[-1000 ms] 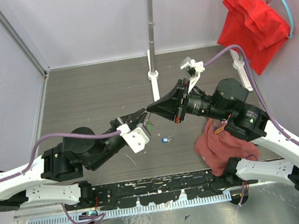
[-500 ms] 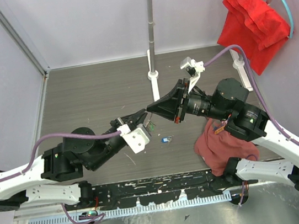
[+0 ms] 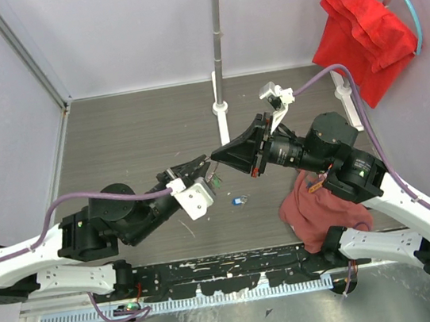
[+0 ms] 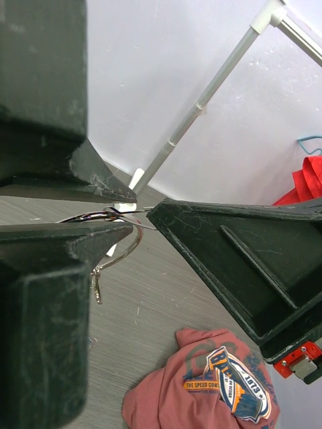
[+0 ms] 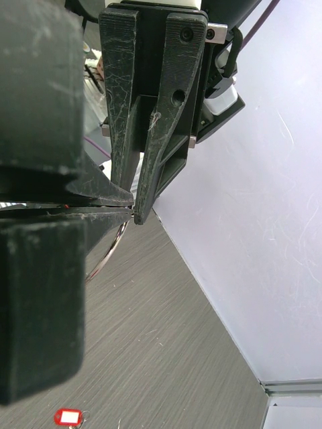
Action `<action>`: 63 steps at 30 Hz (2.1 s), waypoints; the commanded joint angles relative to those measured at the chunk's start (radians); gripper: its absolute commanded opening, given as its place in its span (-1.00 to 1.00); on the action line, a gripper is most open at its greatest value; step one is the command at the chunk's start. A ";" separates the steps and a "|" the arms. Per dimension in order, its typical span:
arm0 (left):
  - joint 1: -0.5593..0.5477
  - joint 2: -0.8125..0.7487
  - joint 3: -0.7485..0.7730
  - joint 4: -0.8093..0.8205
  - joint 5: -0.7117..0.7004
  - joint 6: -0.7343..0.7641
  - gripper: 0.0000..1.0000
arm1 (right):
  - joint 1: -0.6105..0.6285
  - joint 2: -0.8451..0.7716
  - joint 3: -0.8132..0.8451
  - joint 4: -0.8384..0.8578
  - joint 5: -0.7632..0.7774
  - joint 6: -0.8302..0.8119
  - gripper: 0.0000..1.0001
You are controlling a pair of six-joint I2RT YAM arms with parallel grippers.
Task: Put the keys on the keyring
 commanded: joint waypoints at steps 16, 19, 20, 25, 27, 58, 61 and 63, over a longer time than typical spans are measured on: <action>-0.003 0.001 -0.004 0.051 -0.003 0.004 -0.52 | 0.004 -0.022 0.014 0.092 -0.007 0.011 -0.99; -0.003 0.001 -0.002 0.052 -0.003 0.006 -0.50 | 0.004 -0.022 0.014 0.092 -0.007 0.013 -0.99; -0.003 0.000 -0.002 0.051 -0.003 0.004 -0.49 | 0.004 -0.023 0.014 0.092 -0.007 0.011 -0.99; -0.002 0.005 -0.001 0.054 0.000 0.004 -0.44 | 0.004 -0.023 0.013 0.092 -0.008 0.012 -0.99; -0.002 0.007 -0.002 0.053 0.000 0.003 -0.45 | 0.004 -0.024 0.012 0.093 -0.008 0.013 -0.99; -0.003 0.009 0.027 -0.015 -0.041 0.019 -1.00 | 0.004 -0.051 0.078 -0.061 0.140 -0.072 -0.31; -0.003 0.007 0.024 -0.021 -0.047 0.023 -1.00 | 0.004 -0.071 0.093 -0.105 0.217 -0.102 -0.26; -0.003 0.007 0.025 -0.028 -0.049 0.024 -1.00 | 0.004 -0.082 0.099 -0.137 0.263 -0.125 -0.24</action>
